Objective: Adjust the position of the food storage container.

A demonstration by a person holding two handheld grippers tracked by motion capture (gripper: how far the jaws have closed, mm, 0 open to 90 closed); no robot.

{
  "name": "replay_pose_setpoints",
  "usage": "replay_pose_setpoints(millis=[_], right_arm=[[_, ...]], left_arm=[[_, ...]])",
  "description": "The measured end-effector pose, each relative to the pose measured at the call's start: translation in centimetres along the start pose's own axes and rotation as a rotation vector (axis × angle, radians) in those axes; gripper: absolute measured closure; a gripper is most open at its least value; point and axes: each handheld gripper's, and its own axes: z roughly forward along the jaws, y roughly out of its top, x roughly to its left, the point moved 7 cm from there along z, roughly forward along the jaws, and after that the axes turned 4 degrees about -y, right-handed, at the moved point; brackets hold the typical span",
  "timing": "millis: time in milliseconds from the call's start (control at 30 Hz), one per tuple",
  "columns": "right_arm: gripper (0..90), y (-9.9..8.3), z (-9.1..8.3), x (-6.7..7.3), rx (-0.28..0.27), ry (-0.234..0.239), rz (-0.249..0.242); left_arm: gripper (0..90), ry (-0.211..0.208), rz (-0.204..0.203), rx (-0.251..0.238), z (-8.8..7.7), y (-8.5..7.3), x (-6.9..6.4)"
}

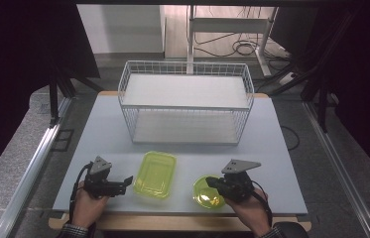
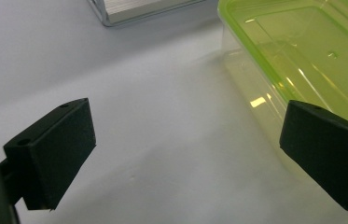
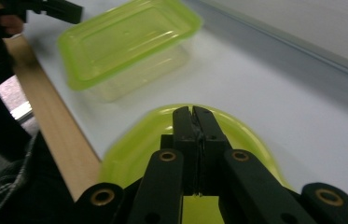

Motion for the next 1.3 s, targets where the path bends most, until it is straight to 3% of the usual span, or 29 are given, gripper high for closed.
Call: replay_pose_setpoints(millis=[167, 367, 500, 900, 1300], right_arm=[[89.1, 0.3, 0.6, 2.0, 0.004, 0.044, -0.014], [89.0, 0.2, 1.9, 4.8, 0.037, 0.094, -0.073], [89.0, -0.3, 2.9, 5.7, 0.073, 0.096, -0.109], [89.1, -0.7, 2.9, 4.5, 0.097, 0.081, -0.089], [89.0, -1.3, 2.6, 2.1, 0.13, 0.011, -0.057]], left_arm=[[3.8, -0.028, -0.032, -0.016, 0.1, 0.0, 0.0], [3.9, -0.049, -0.061, -0.041, 0.0, 0.0, 0.2], [3.9, -0.055, -0.066, -0.046, -0.1, 0.0, 0.3], [3.1, -0.069, -0.045, -0.04, 0.2, -0.1, 0.0], [2.9, -0.068, -0.012, -0.017, 0.4, -0.3, 0.0]])
